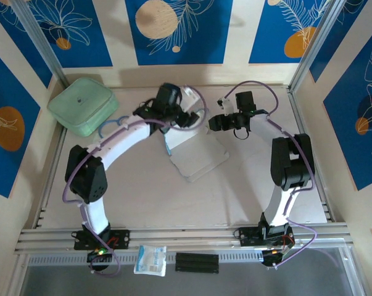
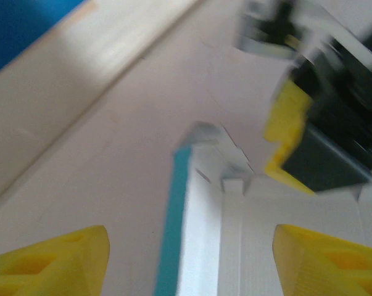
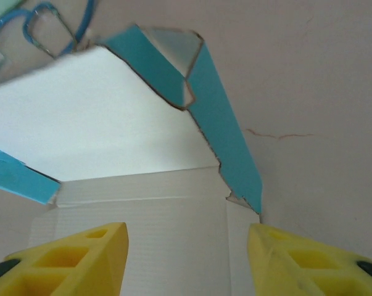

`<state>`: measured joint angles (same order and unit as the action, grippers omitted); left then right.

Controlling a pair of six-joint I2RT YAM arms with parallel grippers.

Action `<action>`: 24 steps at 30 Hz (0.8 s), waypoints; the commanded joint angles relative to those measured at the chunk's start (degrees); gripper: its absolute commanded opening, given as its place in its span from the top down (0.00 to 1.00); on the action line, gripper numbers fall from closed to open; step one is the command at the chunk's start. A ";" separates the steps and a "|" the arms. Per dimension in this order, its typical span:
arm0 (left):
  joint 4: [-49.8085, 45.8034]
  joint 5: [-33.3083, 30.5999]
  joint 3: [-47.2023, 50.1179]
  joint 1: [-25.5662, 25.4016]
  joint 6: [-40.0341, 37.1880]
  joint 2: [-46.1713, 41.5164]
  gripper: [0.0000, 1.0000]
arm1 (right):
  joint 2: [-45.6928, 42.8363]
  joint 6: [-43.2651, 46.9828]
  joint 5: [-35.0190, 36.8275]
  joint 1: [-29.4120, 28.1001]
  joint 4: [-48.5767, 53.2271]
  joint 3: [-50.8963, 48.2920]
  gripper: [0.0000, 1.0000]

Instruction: Fold the paper box

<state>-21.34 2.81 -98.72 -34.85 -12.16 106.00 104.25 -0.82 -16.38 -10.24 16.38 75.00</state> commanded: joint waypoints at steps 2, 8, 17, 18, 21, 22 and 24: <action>-22.50 6.21 -16.71 4.30 11.15 8.35 0.29 | -5.61 -10.07 1.13 1.06 0.17 -1.02 0.45; -37.44 8.17 -38.81 4.93 10.94 22.52 0.28 | -4.03 -10.84 2.59 -0.19 3.89 2.59 0.36; -38.53 17.61 -45.09 6.32 13.03 29.22 0.26 | 2.82 -2.14 8.74 -3.05 7.30 9.46 0.39; -38.38 18.13 -45.14 6.29 13.10 29.50 0.26 | 3.95 -1.29 9.75 -3.44 7.63 10.47 0.40; -38.11 18.75 -45.16 6.37 13.22 30.31 0.26 | 6.66 0.70 12.92 -4.63 7.81 12.52 0.46; -38.07 18.28 -45.15 6.54 13.26 30.70 0.26 | 7.24 1.60 14.03 -5.00 7.62 12.93 0.49; -38.07 18.27 -45.14 6.88 13.48 31.15 0.26 | 8.06 2.93 15.59 -5.58 7.25 13.24 0.54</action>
<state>-58.30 18.96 -141.93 -28.86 0.27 135.96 111.37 -1.58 -4.43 -14.96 22.35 86.41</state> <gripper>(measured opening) 0.741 0.472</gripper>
